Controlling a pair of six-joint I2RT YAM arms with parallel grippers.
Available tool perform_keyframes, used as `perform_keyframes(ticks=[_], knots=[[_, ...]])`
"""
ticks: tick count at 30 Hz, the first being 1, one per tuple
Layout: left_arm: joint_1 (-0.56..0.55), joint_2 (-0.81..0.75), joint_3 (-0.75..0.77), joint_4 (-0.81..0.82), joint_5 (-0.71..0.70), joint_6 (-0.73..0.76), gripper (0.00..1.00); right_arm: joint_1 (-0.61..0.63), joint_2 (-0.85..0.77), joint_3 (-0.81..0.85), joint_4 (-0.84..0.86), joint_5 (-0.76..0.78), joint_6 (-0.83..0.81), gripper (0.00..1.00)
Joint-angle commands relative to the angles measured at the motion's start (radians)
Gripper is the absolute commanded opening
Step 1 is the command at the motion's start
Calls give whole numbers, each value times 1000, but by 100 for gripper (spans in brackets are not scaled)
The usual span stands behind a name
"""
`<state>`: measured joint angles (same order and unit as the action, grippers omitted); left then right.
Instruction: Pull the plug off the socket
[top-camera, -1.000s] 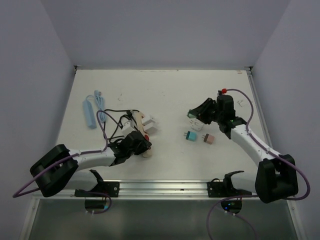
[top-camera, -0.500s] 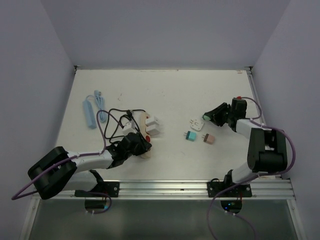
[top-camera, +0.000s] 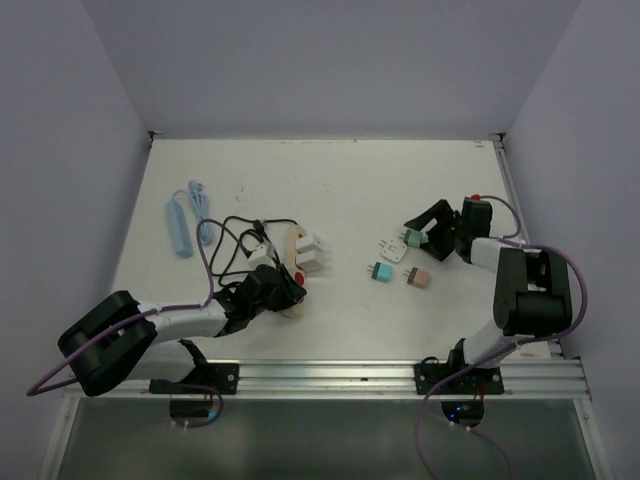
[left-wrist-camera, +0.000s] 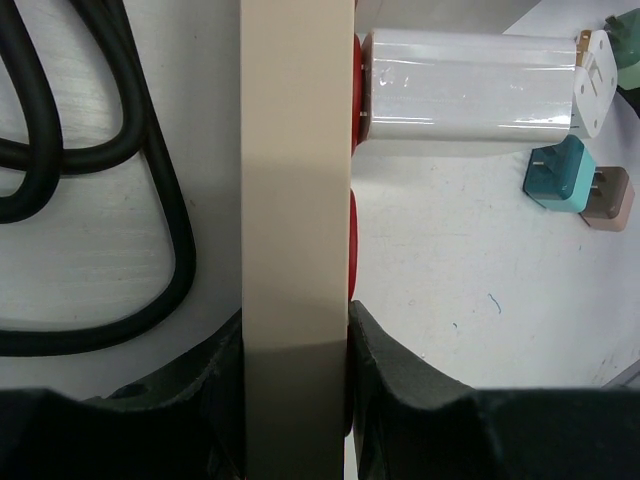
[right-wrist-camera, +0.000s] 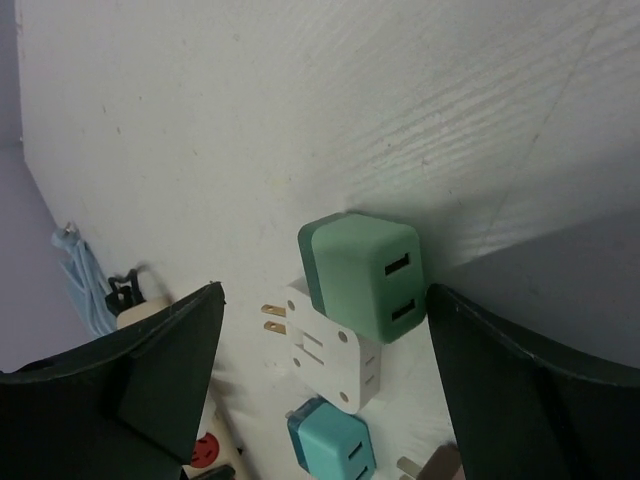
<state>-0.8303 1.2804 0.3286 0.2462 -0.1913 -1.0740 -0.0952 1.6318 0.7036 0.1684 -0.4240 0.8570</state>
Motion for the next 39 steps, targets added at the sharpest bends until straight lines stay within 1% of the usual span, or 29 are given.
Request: perform_keyframes(ticks=[1, 3, 5, 6, 7, 10, 13, 14, 16, 17, 19, 20, 23, 26, 32, 39], knots=[[-1, 33, -36, -48, 44, 48, 0, -8, -90, -10, -114, 79, -67, 86], [0, 33, -37, -42, 53, 51, 0, -8, -159, -10, -195, 134, -94, 89], [-1, 33, -39, -38, 55, 51, 0, -8, -216, -19, -236, 174, -108, 89], [0, 33, -40, -35, 58, 52, 0, -8, -275, -23, -259, 174, -113, 90], [0, 34, -40, -30, 59, 52, 0, -6, -302, -38, -262, 165, -115, 90], [-1, 46, -39, -25, 67, 51, 0, 8, -388, -67, -250, 70, -98, 90], [-1, 63, -34, -9, 78, 51, 0, 81, -458, -76, -270, 45, -92, 90], [-1, 66, -31, -5, 82, 51, 0, 154, -472, -78, -267, 48, -90, 90], [-1, 74, -33, 1, 90, 51, 0, 225, -504, -84, -242, 60, -72, 91], [-1, 74, -33, 2, 93, 48, 0, 291, -507, -87, -225, 60, -61, 92], [-3, 73, -34, 2, 98, 48, 0, 350, -492, -84, -175, 60, -29, 98], [-1, 73, -36, 1, 99, 46, 0, 397, -478, -78, -175, 60, -16, 99], [-3, 62, -39, -1, 99, 45, 0, 474, -419, -44, -139, 76, -1, 99], [-4, 51, -45, -1, 99, 40, 0, 537, -360, -21, -101, 94, 48, 99], [-4, 46, -48, 2, 102, 39, 0, 659, -265, 42, -80, 149, 85, 99], [-6, 46, -51, 5, 104, 40, 0, 732, -145, 99, -43, 208, 123, 99]])
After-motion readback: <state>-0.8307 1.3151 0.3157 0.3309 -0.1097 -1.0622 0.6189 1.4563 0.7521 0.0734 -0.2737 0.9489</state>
